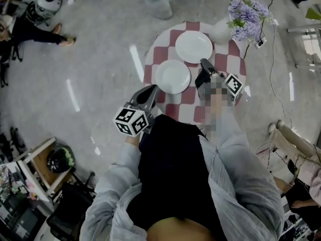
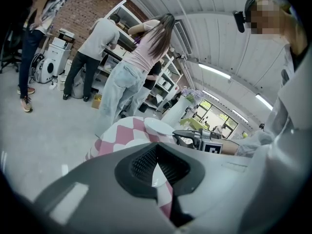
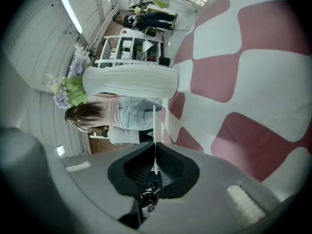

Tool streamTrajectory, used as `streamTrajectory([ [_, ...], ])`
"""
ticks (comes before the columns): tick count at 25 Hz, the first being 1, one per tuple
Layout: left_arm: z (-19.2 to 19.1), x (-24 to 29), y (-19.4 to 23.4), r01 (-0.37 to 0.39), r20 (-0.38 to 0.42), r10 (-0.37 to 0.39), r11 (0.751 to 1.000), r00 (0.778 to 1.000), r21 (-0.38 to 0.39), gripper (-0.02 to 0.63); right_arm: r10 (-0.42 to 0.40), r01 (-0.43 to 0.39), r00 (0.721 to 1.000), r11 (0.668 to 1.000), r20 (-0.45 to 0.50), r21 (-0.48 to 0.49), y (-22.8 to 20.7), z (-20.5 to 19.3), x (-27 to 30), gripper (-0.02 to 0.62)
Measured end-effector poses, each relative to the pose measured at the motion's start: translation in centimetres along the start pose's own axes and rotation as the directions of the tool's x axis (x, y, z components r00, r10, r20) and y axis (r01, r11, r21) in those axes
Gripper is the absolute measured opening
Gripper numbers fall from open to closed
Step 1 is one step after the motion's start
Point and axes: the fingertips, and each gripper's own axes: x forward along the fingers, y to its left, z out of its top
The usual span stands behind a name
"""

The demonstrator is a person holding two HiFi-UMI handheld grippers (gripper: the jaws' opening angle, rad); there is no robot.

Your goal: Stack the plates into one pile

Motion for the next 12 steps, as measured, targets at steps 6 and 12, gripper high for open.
streamTrajectory([
  [6,-1.0,-2.0,0.0,0.005,0.01,-0.005,1.0,1.0,-0.006,0.011,0.06,-0.06,0.998,0.998,-0.031,0.002,1.6,-3.4,-2.5,0.015],
  [12,-1.5,-3.9,0.4,-0.007,0.028,0.007,1.0,1.0,-0.005,0.011,0.067,-0.065,0.994,0.998,-0.084,0.022,1.1,-7.7,-4.7,0.015],
])
